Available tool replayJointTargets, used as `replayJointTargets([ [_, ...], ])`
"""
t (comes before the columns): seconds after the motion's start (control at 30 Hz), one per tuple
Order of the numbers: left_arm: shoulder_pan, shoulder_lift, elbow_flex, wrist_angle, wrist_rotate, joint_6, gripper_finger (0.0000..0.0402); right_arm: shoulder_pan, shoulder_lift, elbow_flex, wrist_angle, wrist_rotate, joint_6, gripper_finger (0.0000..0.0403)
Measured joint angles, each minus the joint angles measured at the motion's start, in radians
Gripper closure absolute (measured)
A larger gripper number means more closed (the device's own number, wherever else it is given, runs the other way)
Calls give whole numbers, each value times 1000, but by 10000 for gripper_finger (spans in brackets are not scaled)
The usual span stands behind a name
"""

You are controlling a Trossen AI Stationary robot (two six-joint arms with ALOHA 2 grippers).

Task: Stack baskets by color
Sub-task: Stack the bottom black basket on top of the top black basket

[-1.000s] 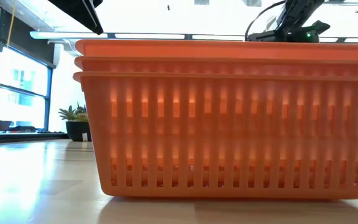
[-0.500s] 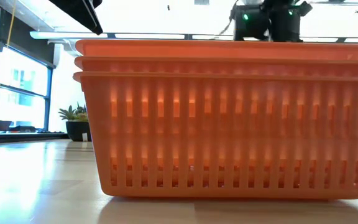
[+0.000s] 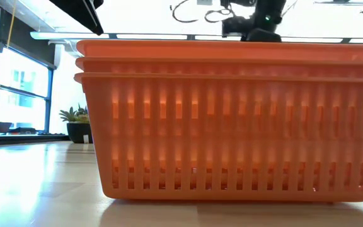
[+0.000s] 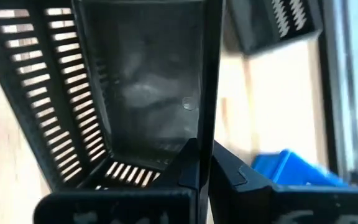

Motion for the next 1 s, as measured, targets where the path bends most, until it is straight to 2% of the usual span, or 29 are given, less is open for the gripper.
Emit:
replayJointTargets([
  [0.27, 6, 0, 0, 0, 0, 7, 284, -6, 0, 48, 147, 62, -101, 403],
  [0.5, 68, 0, 0, 0, -34, 63, 284, -46, 0, 49, 352, 77, -207, 403],
  [0.8, 222, 0, 0, 0, -49, 159, 284, -150, 0, 49, 548, 69, -347, 403],
  [1.0, 364, 0, 0, 7, -49, 298, 284, -212, 0, 49, 647, 67, -421, 403],
])
